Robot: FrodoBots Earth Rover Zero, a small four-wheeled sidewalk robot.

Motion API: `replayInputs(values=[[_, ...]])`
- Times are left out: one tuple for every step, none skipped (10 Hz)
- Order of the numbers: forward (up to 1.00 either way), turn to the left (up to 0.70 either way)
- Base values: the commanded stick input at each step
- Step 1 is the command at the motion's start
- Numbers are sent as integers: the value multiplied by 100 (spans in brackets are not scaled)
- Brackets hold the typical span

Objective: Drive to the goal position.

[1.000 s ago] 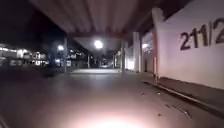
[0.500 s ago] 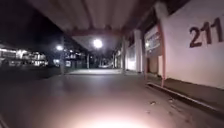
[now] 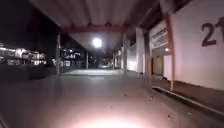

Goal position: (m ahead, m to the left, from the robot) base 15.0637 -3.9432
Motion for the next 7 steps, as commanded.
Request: replayInputs(values=[[100, -4], [100, -4], [100, -4], [100, -4], [100, -4], [100, -4], [100, -4]])
